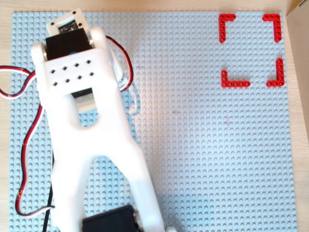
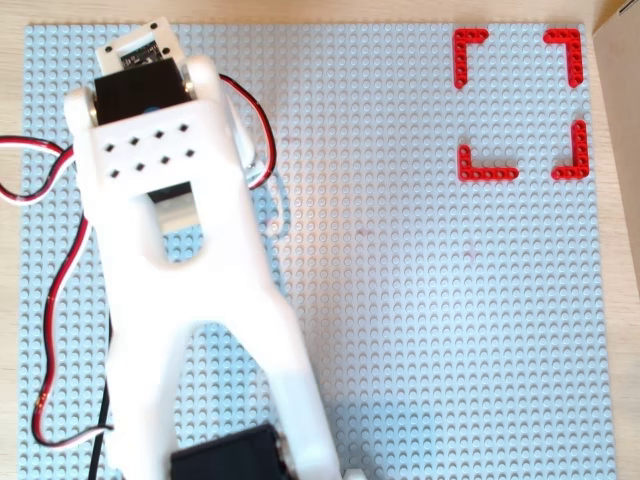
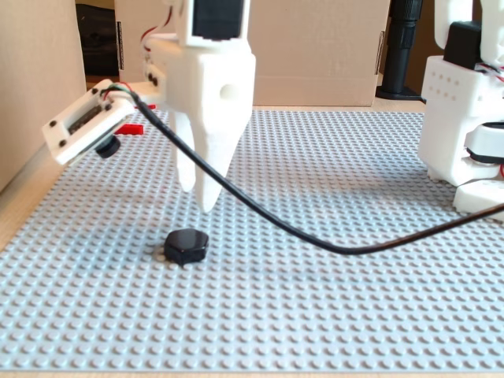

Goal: Grab the Lego and store it in red box

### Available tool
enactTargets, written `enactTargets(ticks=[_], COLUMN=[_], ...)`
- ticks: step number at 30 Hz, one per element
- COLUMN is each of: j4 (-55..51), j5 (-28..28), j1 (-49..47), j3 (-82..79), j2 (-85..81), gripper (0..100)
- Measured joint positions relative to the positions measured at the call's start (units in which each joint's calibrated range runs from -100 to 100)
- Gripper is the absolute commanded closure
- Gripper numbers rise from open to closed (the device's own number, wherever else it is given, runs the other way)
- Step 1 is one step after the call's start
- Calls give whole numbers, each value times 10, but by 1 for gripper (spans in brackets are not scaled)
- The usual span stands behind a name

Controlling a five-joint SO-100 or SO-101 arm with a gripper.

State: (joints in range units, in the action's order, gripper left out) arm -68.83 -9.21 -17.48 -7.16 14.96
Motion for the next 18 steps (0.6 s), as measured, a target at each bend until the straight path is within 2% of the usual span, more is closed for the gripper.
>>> enactTargets(ticks=[6,10,18], j4=[-48,-89,-150], j5=[0,0,17], j1=[-1,-9,-23], j3=[123,191,242], j2=[75,88,86], gripper=[84,79,79])
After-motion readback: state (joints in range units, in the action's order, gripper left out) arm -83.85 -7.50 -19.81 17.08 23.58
